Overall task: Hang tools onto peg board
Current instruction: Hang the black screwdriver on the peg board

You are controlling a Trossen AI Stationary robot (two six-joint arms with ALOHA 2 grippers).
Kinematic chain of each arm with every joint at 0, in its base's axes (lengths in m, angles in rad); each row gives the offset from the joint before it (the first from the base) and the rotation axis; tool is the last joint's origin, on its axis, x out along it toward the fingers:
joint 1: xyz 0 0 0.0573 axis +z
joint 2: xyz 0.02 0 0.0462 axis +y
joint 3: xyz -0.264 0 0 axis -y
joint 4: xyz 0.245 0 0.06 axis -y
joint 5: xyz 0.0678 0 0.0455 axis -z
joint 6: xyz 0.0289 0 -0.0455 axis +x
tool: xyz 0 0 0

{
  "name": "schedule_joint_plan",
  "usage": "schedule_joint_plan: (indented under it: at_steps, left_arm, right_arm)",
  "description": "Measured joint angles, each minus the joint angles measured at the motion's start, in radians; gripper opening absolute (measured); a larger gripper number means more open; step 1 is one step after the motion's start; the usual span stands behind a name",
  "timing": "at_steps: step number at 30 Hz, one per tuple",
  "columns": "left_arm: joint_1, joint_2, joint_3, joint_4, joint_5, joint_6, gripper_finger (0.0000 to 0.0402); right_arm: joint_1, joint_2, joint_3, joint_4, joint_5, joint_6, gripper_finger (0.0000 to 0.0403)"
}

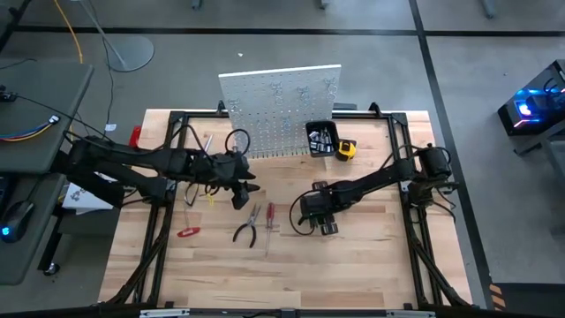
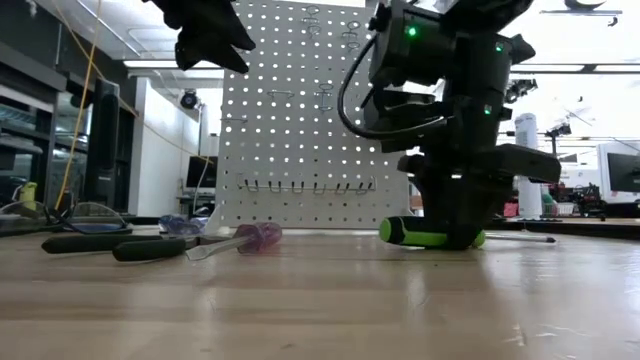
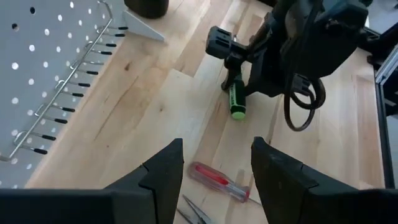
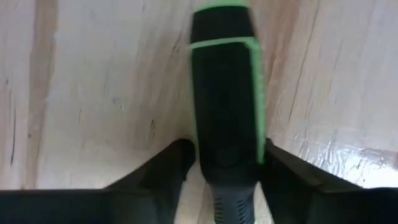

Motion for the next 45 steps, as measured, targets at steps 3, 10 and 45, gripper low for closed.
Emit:
schedule_joint_plan:
  at_steps: [3, 10, 45]
  left_arm:
    - [-0.001, -0.023, 0.000, 0.016, -0.015, -0.002, 0.0172]
    - [0.020, -0.183, 0.000, 0.095, -0.244, 0.092, 0.0172]
    - [0.136, -0.205, 0.112, 0.566, -0.392, 0.603, 0.0172]
  right_arm:
    - [-0.002, -0.042, 0.011, -0.022, -0.016, 0.040, 0.0095]
    - [-0.060, -0.280, 0.220, -0.212, 0.116, 0.044, 0.0096]
    - [-0.482, -0.564, 0.666, 0.419, 0.346, 0.045, 0.0096]
